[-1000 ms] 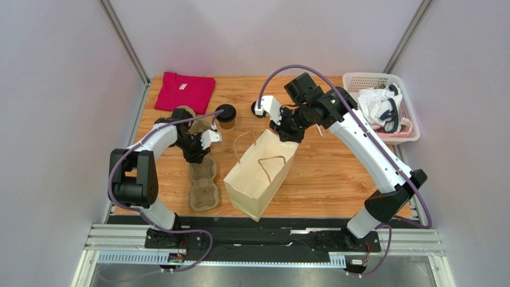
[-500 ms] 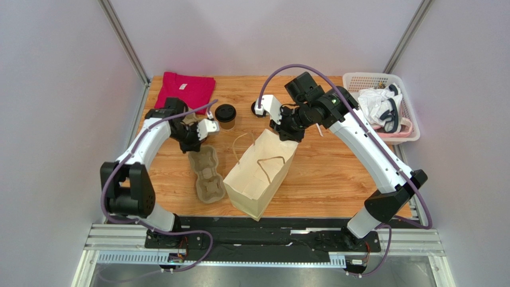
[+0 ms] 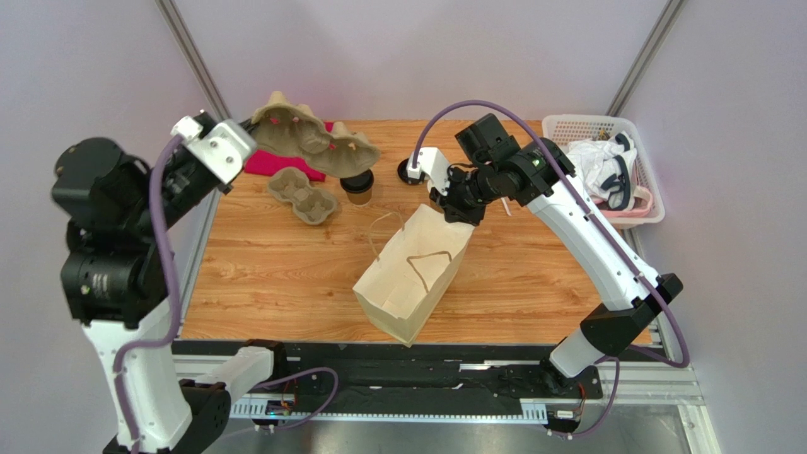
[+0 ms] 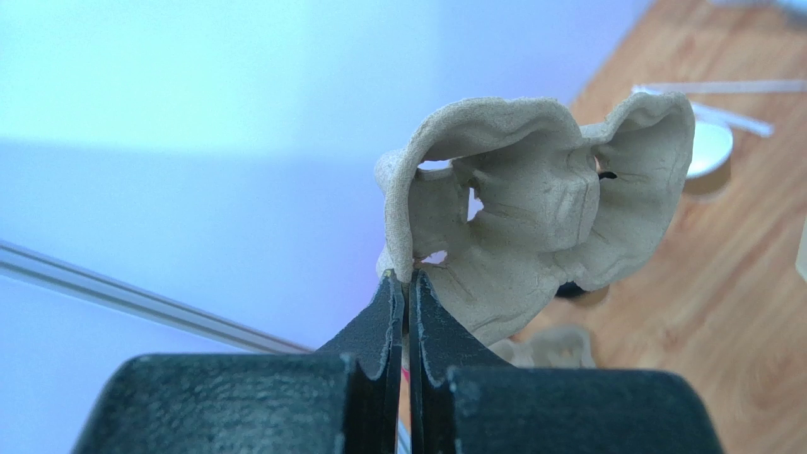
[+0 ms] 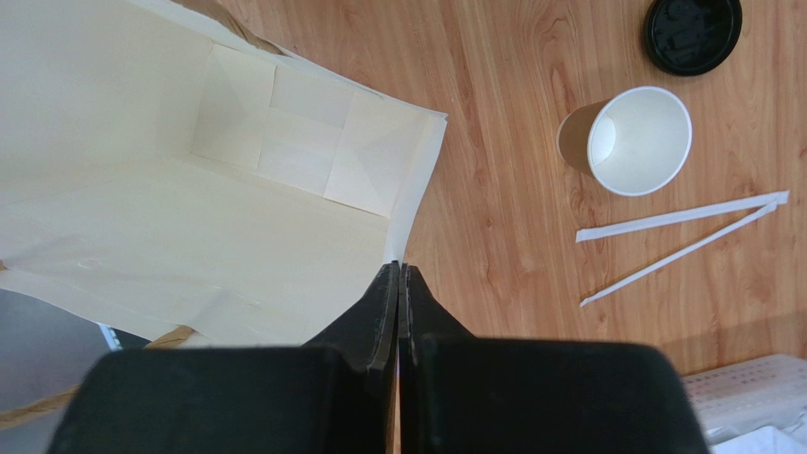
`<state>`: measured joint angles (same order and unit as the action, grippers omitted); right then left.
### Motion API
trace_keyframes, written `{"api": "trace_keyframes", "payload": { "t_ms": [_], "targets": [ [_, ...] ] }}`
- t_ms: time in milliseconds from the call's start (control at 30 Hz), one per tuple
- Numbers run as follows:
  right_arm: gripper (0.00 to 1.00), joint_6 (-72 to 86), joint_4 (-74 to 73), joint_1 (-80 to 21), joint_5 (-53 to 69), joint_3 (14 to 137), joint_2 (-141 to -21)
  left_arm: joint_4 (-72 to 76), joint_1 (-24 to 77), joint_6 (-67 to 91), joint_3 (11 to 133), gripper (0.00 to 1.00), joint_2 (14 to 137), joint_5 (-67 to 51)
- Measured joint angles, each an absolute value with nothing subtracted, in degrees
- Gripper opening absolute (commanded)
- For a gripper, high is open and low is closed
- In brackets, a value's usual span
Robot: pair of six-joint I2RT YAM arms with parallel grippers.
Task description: Pack the takeout coffee
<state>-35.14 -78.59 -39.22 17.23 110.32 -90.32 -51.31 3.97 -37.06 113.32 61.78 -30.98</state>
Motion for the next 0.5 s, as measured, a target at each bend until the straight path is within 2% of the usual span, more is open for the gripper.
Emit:
{"api": "trace_keyframes", "payload": {
  "t_ms": [267,500],
  "targets": [
    [0.0,-27.05,-78.59,-39.22,13.65,110.32,-90.11,-57.14,11.29,-29.17,124.7,0.0,60.88,-29.58],
    [0.0,-21.41,-78.59,-39.22,10.28,110.32,-90.11,-65.52,20.58,-25.56,123.52,0.0,61.78,-24.56]
  ]
}}
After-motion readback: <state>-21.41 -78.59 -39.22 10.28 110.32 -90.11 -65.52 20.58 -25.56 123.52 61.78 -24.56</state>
